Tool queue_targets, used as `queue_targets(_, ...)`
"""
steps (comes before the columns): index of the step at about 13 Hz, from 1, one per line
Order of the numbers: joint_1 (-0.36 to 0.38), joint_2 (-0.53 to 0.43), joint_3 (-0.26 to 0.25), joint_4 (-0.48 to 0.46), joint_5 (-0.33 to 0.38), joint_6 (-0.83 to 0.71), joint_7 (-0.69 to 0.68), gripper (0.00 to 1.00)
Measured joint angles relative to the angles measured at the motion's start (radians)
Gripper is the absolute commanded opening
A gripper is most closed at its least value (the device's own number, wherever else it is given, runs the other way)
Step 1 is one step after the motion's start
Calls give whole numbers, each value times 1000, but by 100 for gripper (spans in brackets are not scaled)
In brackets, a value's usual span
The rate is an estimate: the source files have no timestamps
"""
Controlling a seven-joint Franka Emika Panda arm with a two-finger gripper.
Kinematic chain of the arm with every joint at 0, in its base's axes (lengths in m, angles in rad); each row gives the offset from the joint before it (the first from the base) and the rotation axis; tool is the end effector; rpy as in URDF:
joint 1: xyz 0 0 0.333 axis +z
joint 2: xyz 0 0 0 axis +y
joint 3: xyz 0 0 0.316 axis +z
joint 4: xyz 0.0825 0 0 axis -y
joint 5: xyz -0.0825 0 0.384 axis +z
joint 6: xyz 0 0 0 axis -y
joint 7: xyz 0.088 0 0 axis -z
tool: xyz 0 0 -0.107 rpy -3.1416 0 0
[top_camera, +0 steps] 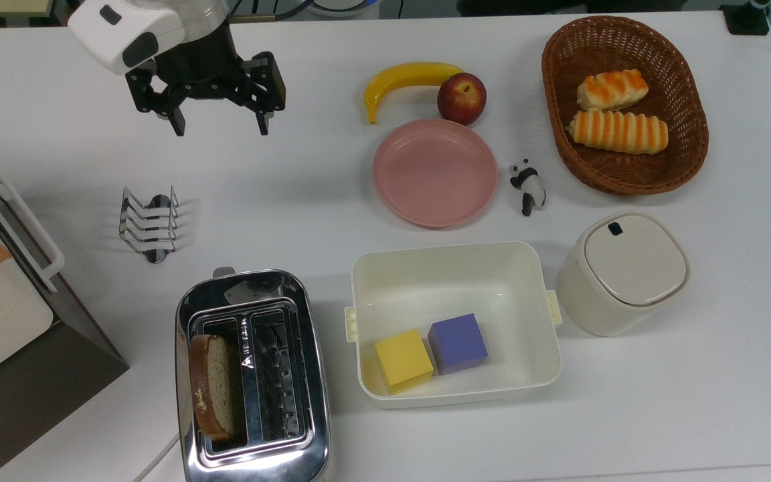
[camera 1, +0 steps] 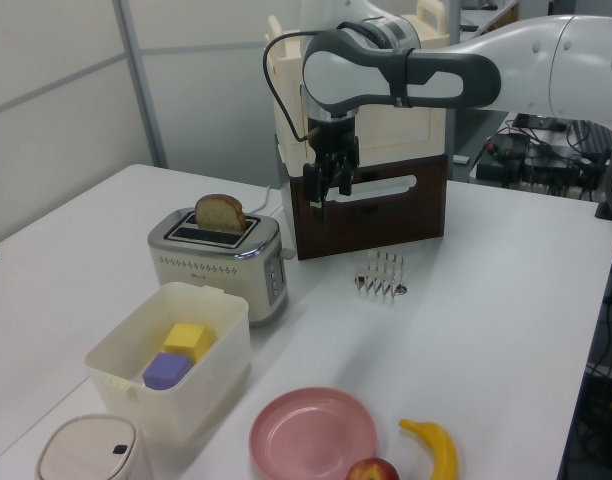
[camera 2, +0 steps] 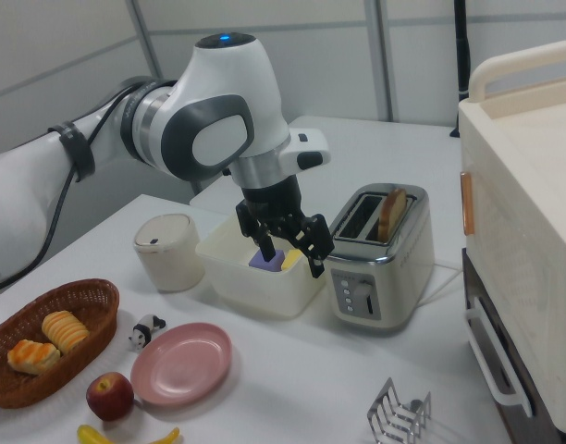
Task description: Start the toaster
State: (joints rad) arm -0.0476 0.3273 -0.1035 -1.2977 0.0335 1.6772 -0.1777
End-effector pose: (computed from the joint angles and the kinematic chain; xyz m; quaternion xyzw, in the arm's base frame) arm 0.6553 -0.0850 0.5659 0.9995 0.0151 0.0266 0.0042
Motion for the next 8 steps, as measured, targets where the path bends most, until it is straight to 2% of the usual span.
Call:
queue_targets(4, 0, 0, -1, 0, 0, 0, 3, 100)
queue_targets(5, -1, 0, -1, 0, 0, 0, 4, 91)
queue_targets(6, -3, 0, -2, 0, 0, 0, 4, 78)
queue_targets(8, -10, 0, -3, 0, 0, 0, 4, 39)
